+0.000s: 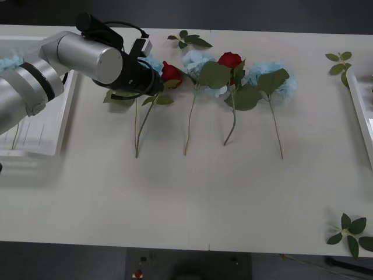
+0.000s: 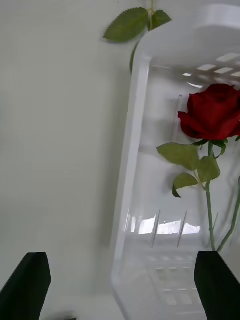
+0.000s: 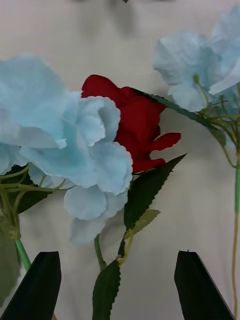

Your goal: Put the red flowers into the right box and the blue flowers into the left box

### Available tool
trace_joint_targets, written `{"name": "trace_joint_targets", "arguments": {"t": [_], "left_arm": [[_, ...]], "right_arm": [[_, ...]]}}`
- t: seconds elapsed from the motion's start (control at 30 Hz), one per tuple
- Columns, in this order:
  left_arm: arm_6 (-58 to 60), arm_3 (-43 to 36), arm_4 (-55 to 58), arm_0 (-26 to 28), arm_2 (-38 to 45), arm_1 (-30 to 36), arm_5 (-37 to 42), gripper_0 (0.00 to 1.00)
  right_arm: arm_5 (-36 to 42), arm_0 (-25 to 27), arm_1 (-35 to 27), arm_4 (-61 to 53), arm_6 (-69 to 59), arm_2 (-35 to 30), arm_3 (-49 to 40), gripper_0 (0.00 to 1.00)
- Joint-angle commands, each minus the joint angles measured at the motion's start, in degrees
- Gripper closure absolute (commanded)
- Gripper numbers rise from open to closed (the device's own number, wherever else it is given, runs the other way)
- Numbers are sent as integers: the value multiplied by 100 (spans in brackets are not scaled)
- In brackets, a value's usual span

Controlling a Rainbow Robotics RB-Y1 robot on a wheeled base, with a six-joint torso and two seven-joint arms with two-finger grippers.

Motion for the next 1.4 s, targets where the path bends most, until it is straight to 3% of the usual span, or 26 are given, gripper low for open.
{"name": "trace_joint_targets", "arguments": {"t": [0.03,0.37,0.6,0.97,1.2,1.4], "left_arm": [[167,268,-68,-294,-26,-18,-51,35],[123,927,-270,-356,-88,-18,-69,35],[158,1042,-393,-356,-220,-44,-95,34],[228,1209,-543,-364,-334,-343,-271,35],[193,1797,-710,-470,-334,-747,-535,34],[211,1833,-842,-470,-343,-826,-579,35]], "right_arm": [[-2,-19,-386,-52,28,100,-938,16],[-679,877,-166,396,-1686,109,-2582,16],[-1171,1308,528,1231,-2951,118,-2731,16],[-1382,1396,1600,2198,-3654,127,-2274,16],[-1891,1361,2295,2822,-3707,118,-1448,15],[-2102,1246,2822,3182,-3646,127,-736,16]]}}
